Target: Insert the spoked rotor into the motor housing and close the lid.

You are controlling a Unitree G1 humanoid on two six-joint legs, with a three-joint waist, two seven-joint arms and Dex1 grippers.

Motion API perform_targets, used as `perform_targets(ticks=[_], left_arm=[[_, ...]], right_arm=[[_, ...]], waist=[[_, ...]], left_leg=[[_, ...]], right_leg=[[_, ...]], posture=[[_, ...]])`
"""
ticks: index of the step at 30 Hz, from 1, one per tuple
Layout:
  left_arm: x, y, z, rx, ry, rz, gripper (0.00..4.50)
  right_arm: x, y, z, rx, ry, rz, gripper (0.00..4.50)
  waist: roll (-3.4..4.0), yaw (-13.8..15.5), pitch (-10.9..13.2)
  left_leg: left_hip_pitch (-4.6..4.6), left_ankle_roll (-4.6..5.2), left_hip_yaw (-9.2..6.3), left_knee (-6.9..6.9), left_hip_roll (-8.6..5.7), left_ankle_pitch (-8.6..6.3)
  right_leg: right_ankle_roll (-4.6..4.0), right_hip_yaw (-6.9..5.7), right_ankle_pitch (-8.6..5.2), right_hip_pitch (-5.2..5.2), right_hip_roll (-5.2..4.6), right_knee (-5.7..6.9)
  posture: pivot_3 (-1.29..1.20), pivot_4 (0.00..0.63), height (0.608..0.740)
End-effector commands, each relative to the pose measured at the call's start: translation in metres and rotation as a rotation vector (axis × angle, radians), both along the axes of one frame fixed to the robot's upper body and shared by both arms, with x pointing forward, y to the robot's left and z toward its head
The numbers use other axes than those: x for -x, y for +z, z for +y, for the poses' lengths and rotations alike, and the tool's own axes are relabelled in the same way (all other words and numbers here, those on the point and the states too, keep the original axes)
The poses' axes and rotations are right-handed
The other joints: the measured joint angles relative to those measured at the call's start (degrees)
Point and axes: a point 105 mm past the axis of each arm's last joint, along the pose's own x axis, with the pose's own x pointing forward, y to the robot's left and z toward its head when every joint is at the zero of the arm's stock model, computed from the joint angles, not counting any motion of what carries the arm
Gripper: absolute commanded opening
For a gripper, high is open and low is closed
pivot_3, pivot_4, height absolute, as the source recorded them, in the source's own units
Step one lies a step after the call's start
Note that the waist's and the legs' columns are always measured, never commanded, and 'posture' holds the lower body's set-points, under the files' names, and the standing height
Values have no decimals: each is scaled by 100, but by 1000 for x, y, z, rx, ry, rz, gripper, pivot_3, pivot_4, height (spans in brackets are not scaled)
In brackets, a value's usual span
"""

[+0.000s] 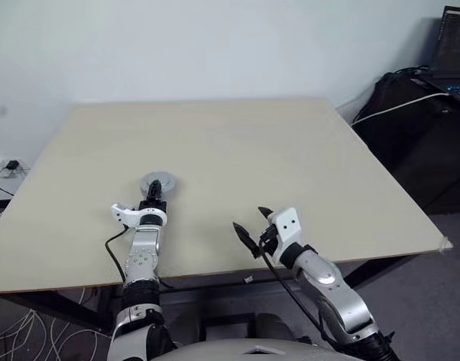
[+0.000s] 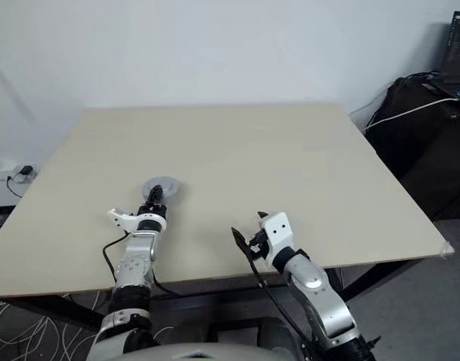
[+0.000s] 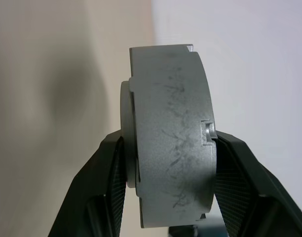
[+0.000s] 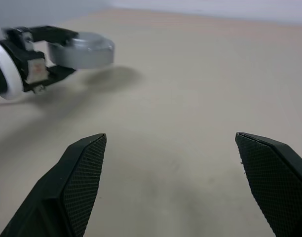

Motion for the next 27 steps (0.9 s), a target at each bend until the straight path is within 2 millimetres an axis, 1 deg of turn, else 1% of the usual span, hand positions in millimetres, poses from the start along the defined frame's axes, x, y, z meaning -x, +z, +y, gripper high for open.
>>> perform_targets(ticks=[1, 4, 11, 13, 14, 15, 18, 19, 23, 27], left_arm=[[-12, 12, -12, 34, 8, -34, 2111], [-14, 11, -12, 13, 9, -9, 2111], [-13, 0, -6, -17, 47, 86, 2111], [-12, -3, -6, -19, 43, 107, 2818], [-11, -4, -7, -23, 38, 113, 3021], [-11, -5, -7, -26, 33, 116, 3314], [-7, -8, -9, -34, 21, 140, 4295], [-5, -10, -10, -39, 16, 151, 4465], [3, -12, -12, -45, 4, 174, 4465], [17, -14, -15, -57, -28, 201, 4465]], right_arm=[[-5, 13, -2, -23, -9, -59, 4500], [-4, 13, -2, -28, -7, -56, 4500], [-4, 12, -2, -36, -9, -46, 4500], [-4, 12, -2, -37, -11, -45, 4500], [-4, 12, -2, -38, -12, -44, 4500], [-4, 12, -1, -38, -13, -44, 4500], [-4, 12, -1, -38, -16, -44, 4500], [-4, 12, -1, -38, -18, -42, 4500], [-3, 11, -1, -39, -22, -39, 4500], [-3, 10, -1, -40, -26, -35, 4500]], waist=[[-1, 1, 1], [-9, 16, 5], [-11, 80, 6], [-11, 86, 5], [-11, 88, 5], [-11, 87, 5], [-6, 87, 1], [-5, 85, 0], [-7, 80, -1], [-8, 72, -1]], left_leg=[[1, 0, 0, 0, 1, 0], [1, -1, -4, 0, 3, 0], [1, -1, -5, 1, 2, 0], [1, -1, -6, 0, 1, 0], [2, -1, -6, 0, 1, 0], [2, -1, -6, 1, 1, 0], [11, -1, -5, 1, 1, 0], [21, -1, -5, 0, 1, -1], [25, -9, -5, 1, 3, -5], [24, -5, -5, -2, 3, -2]], right_leg=[[0, 0, 0, -1, 1, 1], [0, -3, 0, -3, 1, 2], [1, -4, 0, -7, 0, 1], [0, -4, 1, -7, 0, 1], [1, -4, 1, -7, 0, 1], [1, -4, 1, -7, 0, 1], [1, -5, 1, -6, 0, 1], [2, -5, 0, -1, 0, 1], [3, -4, 0, 0, 0, 2], [2, -4, 0, -2, 0, 2]], posture=[[0, 0, 740], [0, 0, 740], [0, 0, 740], [0, 0, 740], [0, 0, 740], [0, 0, 740], [0, 0, 740], [0, 0, 740], [0, 0, 740], [0, 0, 740]])
